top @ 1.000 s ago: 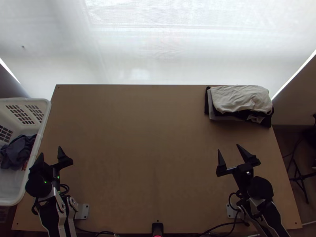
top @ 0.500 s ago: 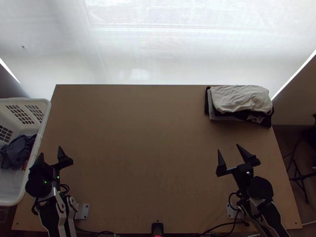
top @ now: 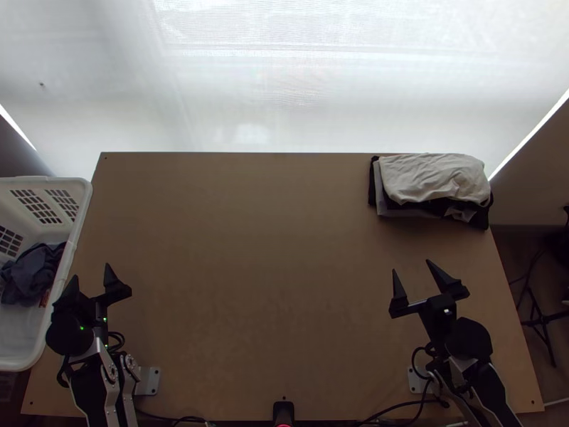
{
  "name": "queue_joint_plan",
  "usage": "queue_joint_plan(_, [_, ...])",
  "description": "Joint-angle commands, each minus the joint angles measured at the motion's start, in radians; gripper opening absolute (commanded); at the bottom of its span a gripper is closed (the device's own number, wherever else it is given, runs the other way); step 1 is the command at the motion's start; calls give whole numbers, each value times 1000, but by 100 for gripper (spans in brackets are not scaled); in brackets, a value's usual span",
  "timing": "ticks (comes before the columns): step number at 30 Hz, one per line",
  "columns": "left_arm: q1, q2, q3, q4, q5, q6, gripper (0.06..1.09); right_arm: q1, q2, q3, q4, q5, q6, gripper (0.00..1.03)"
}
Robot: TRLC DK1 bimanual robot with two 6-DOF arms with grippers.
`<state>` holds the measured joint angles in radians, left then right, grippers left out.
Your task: Fold the t-shirt
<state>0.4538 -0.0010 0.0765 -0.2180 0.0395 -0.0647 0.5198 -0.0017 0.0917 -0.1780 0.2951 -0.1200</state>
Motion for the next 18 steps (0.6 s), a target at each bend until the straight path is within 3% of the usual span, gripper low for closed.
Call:
queue_joint_plan(1, [0,1,0,0,0,0,104,0,0,0,2,-2,0,98])
queue_joint_plan(12, [-1,1,0,0,0,0,104,0,0,0,0,-2,0,98])
queue_joint_plan(14, [-35,1,0,-1,2,-63,104,0,0,0,0,-2,0,98])
queue_joint_plan(18, [-115,1,-1,-1,0,-75,104,0,0,0,0,-2,0,98])
